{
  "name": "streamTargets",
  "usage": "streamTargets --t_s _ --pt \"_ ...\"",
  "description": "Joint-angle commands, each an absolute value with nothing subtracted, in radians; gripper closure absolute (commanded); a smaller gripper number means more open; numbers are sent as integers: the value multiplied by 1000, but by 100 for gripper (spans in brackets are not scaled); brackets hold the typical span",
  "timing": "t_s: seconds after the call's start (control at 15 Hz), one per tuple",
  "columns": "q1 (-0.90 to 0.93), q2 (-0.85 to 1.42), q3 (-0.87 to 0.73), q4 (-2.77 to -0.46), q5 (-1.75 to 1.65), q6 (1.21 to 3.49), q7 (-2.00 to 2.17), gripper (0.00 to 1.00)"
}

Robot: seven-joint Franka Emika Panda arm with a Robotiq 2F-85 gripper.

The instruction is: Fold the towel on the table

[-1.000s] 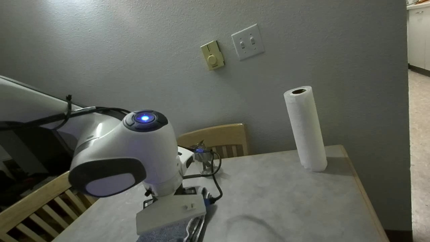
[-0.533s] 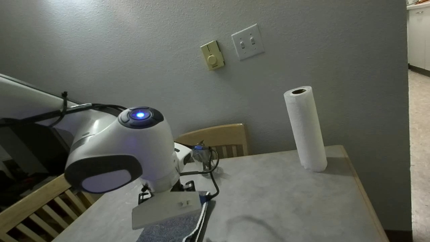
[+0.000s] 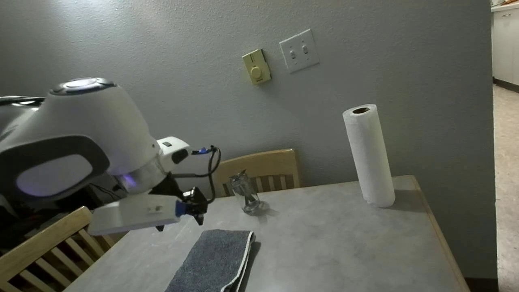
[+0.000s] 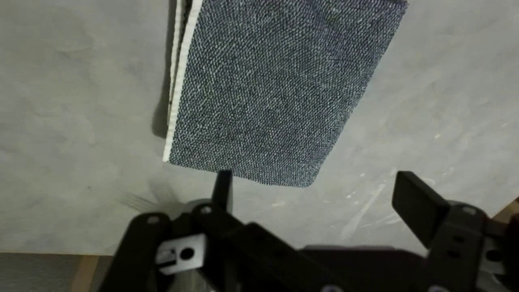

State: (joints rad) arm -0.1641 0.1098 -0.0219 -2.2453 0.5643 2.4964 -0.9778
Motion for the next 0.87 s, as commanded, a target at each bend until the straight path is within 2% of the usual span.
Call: streamTargets --t_s 0.0,0.27,0.8 --pt "-114 -4 -46 -2327 391 2544 -695 0" --pt "-83 -56 -36 -2317 258 2516 -420 0" --pt "-58 -51 -46 -2295 277 2512 -398 0"
